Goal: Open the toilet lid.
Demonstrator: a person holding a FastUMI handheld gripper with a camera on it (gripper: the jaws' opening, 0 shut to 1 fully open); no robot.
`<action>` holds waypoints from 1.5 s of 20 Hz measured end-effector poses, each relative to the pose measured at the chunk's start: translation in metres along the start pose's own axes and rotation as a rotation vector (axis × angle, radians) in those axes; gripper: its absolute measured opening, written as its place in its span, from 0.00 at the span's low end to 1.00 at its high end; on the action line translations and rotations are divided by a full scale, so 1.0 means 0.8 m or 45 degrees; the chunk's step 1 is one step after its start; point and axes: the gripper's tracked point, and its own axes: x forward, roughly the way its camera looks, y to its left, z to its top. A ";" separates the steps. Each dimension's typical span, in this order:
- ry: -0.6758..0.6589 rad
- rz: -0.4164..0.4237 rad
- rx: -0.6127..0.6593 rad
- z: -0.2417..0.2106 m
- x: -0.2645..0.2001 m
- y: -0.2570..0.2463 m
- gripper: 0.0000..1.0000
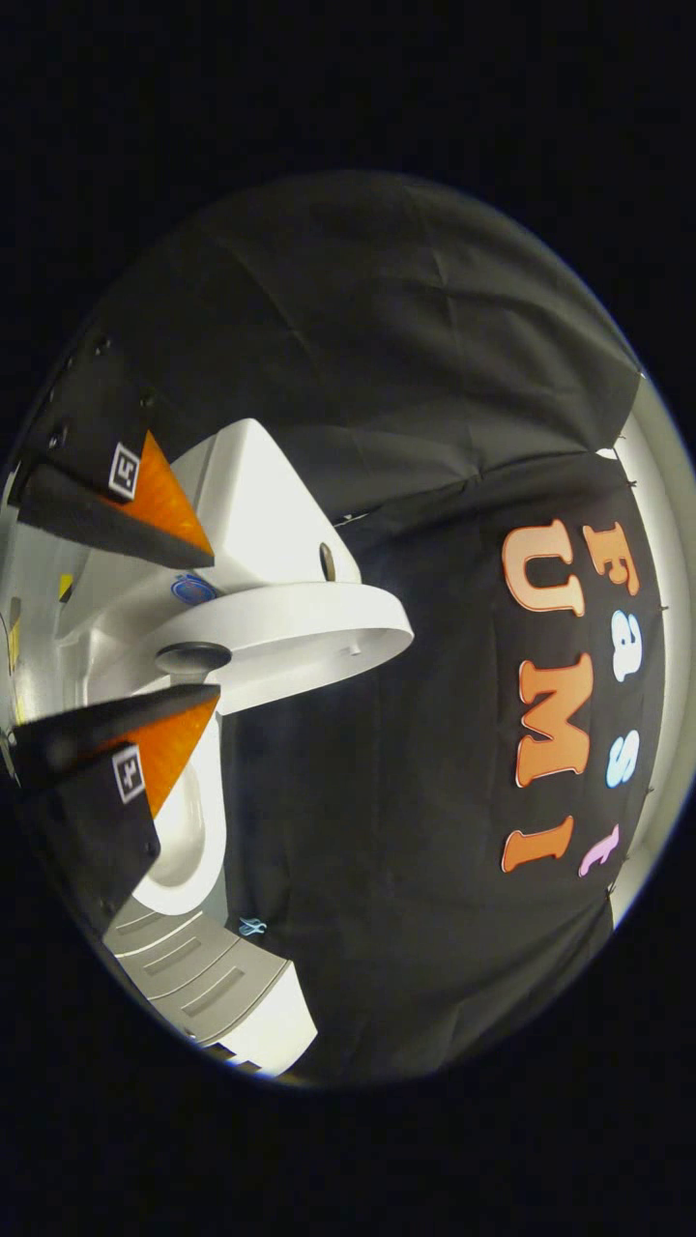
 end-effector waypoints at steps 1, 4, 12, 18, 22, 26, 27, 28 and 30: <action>-0.023 -0.006 -0.008 0.007 -0.006 -0.002 0.84; -0.048 0.009 -0.003 0.018 -0.019 -0.011 1.00; -0.194 -0.044 -0.094 0.103 -0.065 -0.105 1.00; -0.277 -0.132 -0.084 0.157 -0.100 -0.204 1.00; -0.293 -0.194 -0.124 0.186 -0.123 -0.265 1.00; -0.349 -0.232 -0.159 0.222 -0.148 -0.311 0.99; -0.367 -0.246 -0.165 0.232 -0.156 -0.322 0.99; -0.386 -0.261 -0.171 0.241 -0.165 -0.333 0.98; -0.418 -0.287 -0.196 0.255 -0.182 -0.352 0.98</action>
